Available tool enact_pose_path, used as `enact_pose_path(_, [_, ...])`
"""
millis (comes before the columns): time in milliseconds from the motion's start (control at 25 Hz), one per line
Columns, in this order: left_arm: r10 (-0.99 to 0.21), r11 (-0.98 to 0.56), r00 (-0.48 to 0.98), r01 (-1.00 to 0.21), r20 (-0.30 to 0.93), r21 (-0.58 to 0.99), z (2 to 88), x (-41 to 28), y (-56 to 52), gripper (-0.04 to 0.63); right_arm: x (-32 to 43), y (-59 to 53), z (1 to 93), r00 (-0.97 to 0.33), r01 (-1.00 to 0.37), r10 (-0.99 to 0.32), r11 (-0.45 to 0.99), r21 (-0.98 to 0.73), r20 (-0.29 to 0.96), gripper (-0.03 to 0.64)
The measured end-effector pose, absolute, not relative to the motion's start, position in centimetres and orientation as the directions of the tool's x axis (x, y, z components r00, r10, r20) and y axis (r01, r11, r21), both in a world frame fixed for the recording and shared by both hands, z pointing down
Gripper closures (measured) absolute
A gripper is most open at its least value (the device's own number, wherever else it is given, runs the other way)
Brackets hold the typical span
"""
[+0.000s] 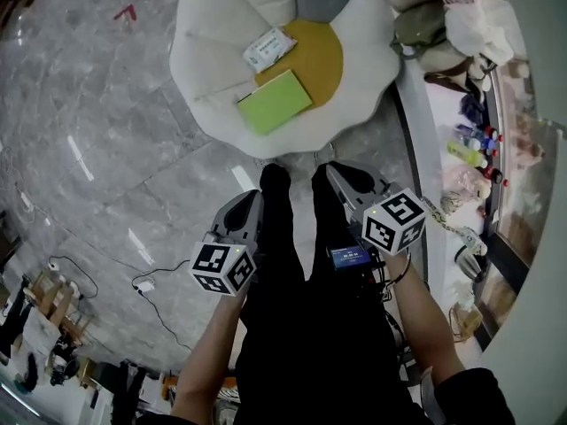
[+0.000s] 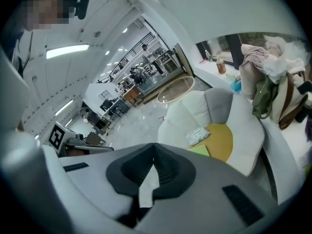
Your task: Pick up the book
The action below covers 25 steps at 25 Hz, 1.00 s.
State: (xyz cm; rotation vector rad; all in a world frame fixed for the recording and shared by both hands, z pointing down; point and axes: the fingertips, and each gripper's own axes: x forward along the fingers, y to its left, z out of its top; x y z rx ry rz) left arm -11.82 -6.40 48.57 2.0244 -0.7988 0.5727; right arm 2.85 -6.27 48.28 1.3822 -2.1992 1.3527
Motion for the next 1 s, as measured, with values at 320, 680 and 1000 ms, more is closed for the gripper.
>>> enact_pose_path(320, [-0.237,-0.386,0.708,-0.697,0.665,0.604,54.2,-14.7,-7.6,0.581,1.0,-7.4,57.8,-0.471,-0.858,-0.574,0.120,-0.500,0.670,0.601])
enact_pose_path(680, [-0.140,-0.337,0.707,-0.692,0.693,0.638,60.3,-15.4,-4.3,0.581,0.7,-6.3,67.4,-0.466,-0.857,-0.551,0.088,-0.507,0.692,0.601])
enact_pose_path(1000, [-0.124,-0.308,0.702,-0.699,0.701,0.645,64.3,-13.8,-3.2,0.581,0.9,-5.2,73.4,-0.511,-0.832,-0.518,0.098,-0.546,0.686,0.601])
